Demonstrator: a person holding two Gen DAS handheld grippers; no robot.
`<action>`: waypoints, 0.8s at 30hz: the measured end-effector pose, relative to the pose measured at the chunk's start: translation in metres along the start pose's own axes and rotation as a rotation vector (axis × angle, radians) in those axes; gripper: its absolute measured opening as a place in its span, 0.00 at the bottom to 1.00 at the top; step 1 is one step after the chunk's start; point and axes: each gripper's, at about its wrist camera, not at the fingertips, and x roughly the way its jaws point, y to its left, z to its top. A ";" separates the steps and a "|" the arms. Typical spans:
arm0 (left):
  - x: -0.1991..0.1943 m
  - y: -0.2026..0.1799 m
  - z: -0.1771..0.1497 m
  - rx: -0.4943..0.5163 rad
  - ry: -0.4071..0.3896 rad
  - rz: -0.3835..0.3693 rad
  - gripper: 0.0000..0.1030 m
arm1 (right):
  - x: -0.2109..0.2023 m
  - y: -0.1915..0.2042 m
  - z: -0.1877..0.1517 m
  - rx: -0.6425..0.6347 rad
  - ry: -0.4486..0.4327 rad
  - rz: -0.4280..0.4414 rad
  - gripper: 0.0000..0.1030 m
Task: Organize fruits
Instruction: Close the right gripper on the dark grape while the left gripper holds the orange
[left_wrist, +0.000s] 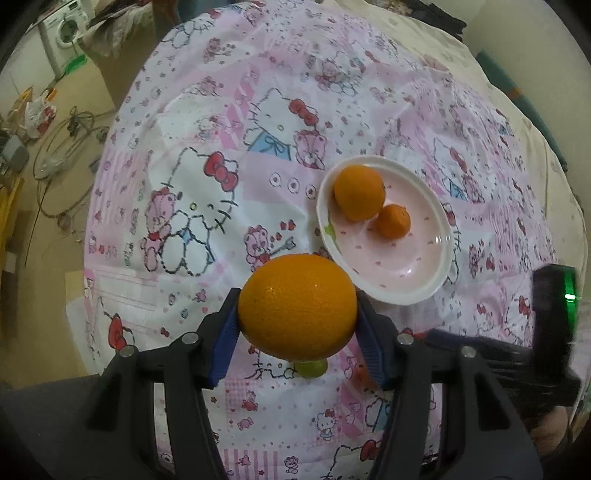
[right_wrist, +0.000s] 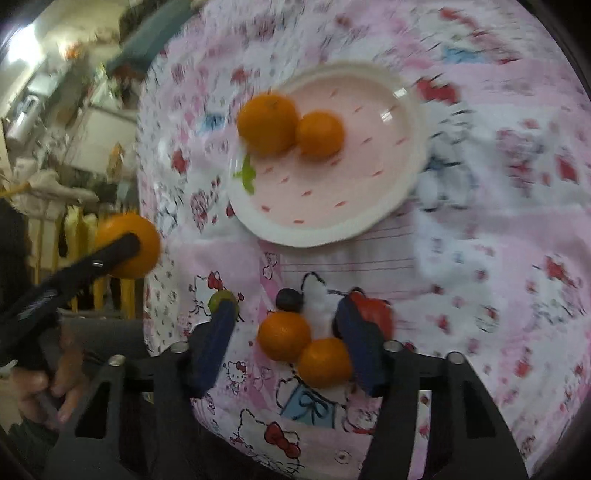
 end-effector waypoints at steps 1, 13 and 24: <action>-0.001 0.001 0.001 0.000 -0.002 0.000 0.53 | 0.008 0.002 0.003 0.001 0.023 -0.011 0.50; -0.004 0.009 0.002 -0.021 0.005 -0.016 0.53 | 0.077 0.018 0.014 -0.052 0.207 -0.184 0.39; 0.001 0.004 -0.001 0.004 -0.002 0.020 0.53 | 0.040 0.022 0.009 -0.103 0.106 -0.101 0.24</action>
